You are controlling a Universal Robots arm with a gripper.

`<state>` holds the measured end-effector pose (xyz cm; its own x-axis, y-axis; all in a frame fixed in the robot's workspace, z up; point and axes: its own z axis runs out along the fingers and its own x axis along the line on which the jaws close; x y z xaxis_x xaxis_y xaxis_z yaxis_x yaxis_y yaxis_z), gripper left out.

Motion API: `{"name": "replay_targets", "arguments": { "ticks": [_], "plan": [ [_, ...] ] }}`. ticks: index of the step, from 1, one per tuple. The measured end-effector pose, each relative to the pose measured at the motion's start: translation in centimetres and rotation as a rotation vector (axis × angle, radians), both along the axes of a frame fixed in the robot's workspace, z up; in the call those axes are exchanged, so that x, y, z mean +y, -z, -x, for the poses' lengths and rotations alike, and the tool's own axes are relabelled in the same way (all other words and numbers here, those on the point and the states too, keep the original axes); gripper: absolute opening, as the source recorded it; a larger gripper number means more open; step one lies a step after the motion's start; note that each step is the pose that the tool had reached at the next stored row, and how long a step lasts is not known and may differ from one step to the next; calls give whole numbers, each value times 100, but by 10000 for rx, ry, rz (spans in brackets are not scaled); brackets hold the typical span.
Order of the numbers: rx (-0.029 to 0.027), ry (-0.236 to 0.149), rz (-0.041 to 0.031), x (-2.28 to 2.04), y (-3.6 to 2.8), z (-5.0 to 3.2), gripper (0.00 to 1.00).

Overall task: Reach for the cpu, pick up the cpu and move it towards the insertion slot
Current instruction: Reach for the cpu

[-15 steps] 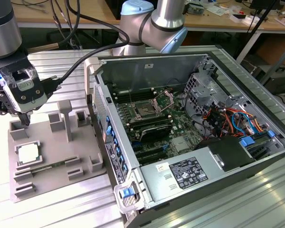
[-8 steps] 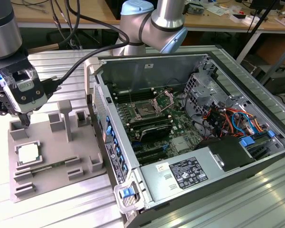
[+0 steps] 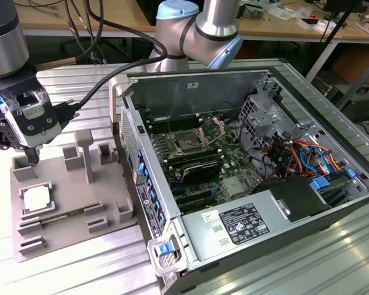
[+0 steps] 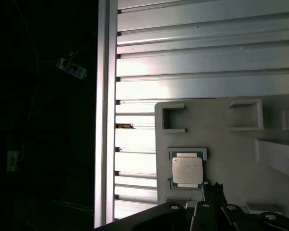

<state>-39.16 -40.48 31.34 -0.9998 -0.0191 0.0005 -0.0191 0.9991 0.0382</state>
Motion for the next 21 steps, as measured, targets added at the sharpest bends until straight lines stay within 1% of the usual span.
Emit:
{"name": "replay_targets", "arguments": {
  "ticks": [21],
  "plan": [
    [0, 0, 1, 0, 68, 0, 11]
  ]
}}
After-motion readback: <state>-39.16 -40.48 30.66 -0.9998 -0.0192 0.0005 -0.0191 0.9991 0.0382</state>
